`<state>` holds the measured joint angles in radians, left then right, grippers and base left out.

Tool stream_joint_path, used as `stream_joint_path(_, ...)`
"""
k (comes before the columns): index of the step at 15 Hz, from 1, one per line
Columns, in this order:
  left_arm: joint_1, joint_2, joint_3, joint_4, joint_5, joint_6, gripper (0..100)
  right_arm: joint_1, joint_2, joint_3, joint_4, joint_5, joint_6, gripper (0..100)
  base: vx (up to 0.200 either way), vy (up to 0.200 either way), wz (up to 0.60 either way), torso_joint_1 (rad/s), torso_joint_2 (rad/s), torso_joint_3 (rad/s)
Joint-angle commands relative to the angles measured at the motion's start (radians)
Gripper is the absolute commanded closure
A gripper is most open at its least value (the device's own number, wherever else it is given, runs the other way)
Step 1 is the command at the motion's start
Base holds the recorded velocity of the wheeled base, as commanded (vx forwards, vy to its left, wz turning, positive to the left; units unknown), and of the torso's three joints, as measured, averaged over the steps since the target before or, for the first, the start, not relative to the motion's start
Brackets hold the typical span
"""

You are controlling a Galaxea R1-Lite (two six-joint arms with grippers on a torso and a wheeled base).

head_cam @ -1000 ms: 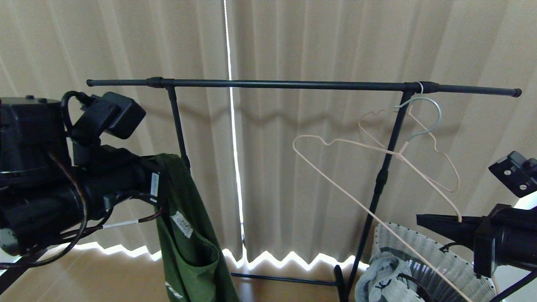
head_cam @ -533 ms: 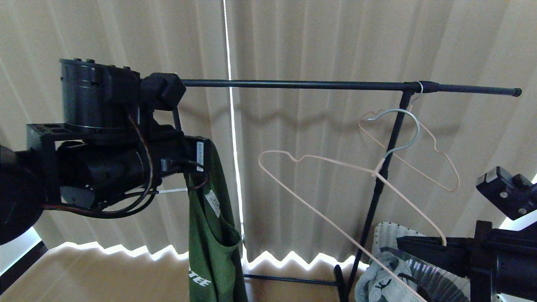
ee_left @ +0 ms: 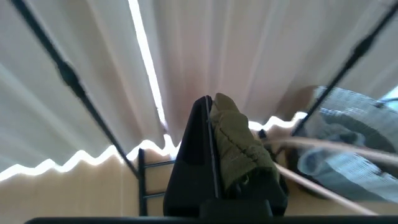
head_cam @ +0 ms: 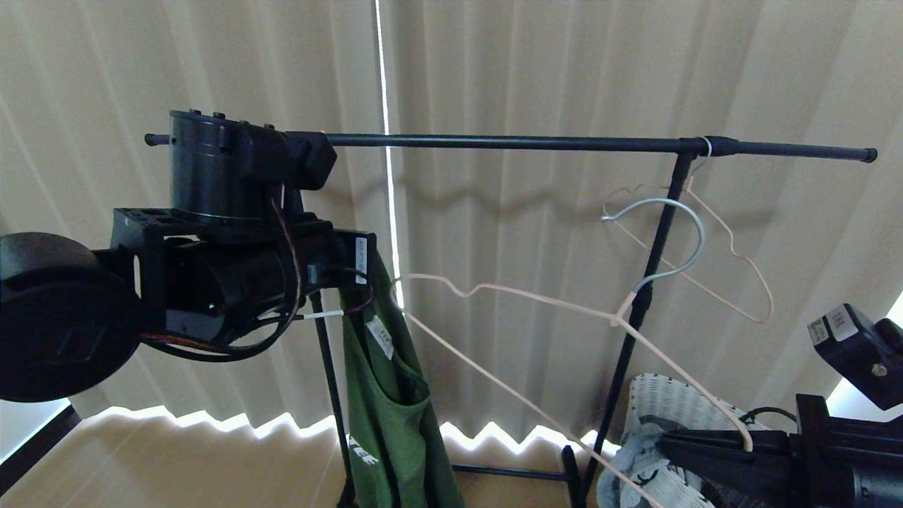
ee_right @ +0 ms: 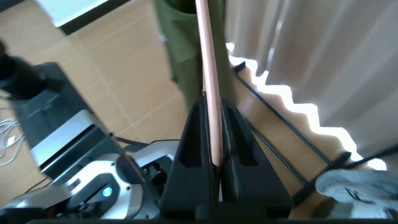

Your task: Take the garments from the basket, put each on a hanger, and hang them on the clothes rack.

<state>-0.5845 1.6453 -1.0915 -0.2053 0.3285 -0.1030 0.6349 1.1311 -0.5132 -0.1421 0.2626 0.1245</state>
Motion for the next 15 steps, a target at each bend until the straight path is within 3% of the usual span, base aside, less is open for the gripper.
stream_joint_path(1, -0.002, 0.016, -0.001, 0.000, 0.012, 0.002, 100, 0.006, -0.001, 0.001, -0.001, 0.020, 0.000, 100, 0.000, 0.000, 0.00, 0.000, 0.00, 0.000)
stream_joint_path(8, -0.034, 0.014, -0.004, 0.000, 0.034, 0.002, 100, 0.020, 0.038, -0.008, -0.004, 0.032, 0.000, 100, 0.000, 0.000, 0.00, 0.000, 0.00, 0.000)
stream_joint_path(15, 0.026, 0.016, -0.001, 0.000, 0.038, 0.019, 100, 0.029, -0.025, -0.004, -0.001, 0.043, 0.000, 100, 0.000, 0.000, 0.00, 0.000, 0.00, 0.000)
